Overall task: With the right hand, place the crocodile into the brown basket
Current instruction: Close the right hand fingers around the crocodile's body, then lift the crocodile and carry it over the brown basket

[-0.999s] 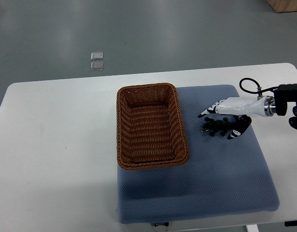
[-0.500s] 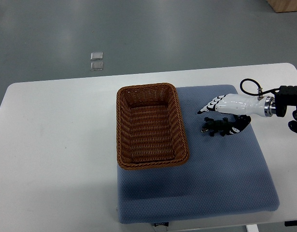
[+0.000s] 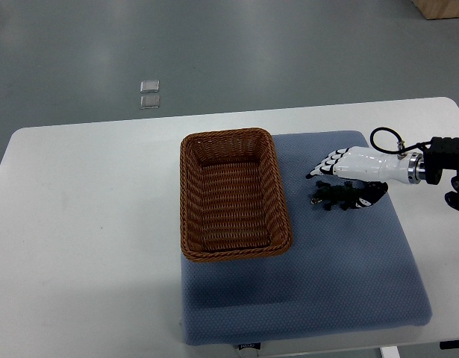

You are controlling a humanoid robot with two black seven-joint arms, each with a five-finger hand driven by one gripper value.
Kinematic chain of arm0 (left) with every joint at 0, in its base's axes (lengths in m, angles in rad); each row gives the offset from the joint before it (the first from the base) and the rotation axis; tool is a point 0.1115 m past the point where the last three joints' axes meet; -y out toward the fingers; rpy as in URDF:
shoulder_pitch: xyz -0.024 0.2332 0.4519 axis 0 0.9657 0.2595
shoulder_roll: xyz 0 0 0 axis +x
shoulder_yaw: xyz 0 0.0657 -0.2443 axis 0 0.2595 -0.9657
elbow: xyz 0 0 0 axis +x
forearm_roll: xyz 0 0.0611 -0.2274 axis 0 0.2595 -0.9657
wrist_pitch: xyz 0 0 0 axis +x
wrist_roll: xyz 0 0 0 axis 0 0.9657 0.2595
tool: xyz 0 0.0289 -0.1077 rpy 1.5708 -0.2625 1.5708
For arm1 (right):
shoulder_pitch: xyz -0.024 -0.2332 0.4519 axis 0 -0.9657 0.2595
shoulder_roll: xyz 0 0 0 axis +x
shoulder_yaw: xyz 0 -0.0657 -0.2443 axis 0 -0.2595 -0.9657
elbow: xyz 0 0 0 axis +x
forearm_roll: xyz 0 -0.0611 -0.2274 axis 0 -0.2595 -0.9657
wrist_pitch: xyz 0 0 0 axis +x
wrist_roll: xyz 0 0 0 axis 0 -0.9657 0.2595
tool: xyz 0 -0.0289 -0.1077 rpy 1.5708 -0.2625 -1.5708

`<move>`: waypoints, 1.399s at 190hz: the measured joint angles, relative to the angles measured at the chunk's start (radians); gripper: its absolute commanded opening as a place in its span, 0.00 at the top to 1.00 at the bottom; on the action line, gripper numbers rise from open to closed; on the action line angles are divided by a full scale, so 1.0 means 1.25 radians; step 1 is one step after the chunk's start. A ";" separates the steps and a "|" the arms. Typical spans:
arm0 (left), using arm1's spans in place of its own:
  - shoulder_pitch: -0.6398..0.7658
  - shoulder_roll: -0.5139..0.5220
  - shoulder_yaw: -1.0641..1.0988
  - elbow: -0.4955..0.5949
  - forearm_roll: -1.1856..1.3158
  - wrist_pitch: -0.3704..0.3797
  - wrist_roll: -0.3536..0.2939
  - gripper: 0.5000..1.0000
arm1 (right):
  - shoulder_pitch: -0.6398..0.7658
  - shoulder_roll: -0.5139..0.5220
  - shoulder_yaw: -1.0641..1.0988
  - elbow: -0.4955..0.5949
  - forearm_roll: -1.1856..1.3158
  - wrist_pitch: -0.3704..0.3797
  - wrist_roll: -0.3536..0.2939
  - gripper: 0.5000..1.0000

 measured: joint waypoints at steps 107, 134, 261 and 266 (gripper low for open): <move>0.000 0.000 0.000 0.000 0.000 0.000 0.000 0.00 | -0.006 0.011 -0.001 -0.005 -0.021 -0.001 0.000 0.67; 0.000 0.000 0.000 0.000 0.000 0.000 0.000 0.00 | -0.006 0.011 -0.001 -0.006 -0.023 -0.001 0.000 0.74; 0.000 0.000 0.000 0.000 0.000 0.000 0.000 0.00 | 0.036 -0.008 0.033 -0.007 -0.012 0.006 0.000 0.84; 0.000 0.000 0.000 0.000 0.000 0.000 0.000 0.00 | 0.041 -0.009 0.034 -0.007 -0.012 0.007 0.000 0.84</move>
